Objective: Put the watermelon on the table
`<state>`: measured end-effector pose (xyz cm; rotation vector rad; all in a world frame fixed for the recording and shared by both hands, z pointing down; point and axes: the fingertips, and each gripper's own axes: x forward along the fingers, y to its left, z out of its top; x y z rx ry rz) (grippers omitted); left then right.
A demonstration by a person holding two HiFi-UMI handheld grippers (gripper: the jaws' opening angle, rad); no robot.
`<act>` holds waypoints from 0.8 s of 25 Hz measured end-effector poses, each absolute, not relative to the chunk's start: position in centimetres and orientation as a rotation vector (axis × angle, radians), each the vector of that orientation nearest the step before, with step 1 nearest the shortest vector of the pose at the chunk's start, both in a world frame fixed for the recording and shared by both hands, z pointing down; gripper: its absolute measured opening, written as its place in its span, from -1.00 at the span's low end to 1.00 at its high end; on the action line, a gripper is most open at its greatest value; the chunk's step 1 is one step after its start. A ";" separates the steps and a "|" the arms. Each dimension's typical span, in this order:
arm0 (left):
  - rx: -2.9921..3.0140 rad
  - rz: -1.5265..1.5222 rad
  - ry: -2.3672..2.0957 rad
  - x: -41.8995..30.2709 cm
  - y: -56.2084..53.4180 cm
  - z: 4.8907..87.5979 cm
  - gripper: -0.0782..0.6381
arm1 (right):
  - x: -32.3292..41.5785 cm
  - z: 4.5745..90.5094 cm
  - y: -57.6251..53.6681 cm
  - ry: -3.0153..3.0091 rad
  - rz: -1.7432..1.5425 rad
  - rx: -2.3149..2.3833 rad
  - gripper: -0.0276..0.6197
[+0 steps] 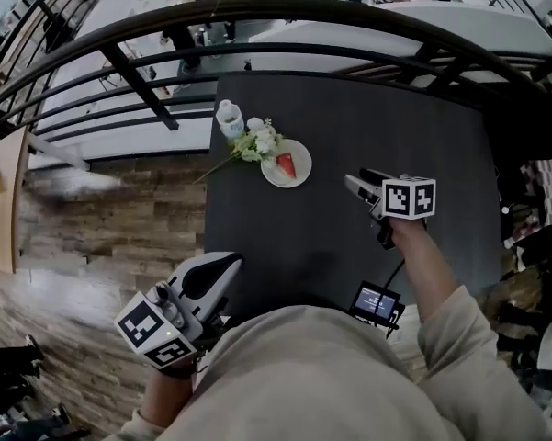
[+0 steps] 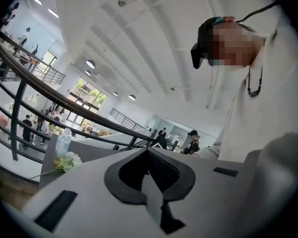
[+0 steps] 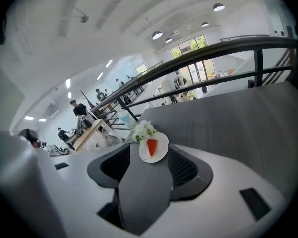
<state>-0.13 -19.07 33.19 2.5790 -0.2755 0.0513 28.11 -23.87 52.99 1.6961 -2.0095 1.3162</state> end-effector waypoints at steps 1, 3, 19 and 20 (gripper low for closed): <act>2.588 0.042 -0.238 0.5 -19.3 32.9 -0.77 | 27.8 51.3 -22.8 -2.044 1.300 1.719 -0.15; 2.607 0.036 -0.168 1.8 -19.6 32.6 -0.77 | 27.2 47.8 -20.7 -2.128 1.251 1.747 -0.16; 2.753 -0.056 0.259 9.2 -16.7 25.9 -0.77 | 22.1 25.4 -8.1 -2.734 0.810 1.841 -0.87; 2.756 -0.060 0.271 9.4 -16.5 25.7 -0.77 | 21.8 25.0 -7.9 -2.729 0.789 1.834 -0.87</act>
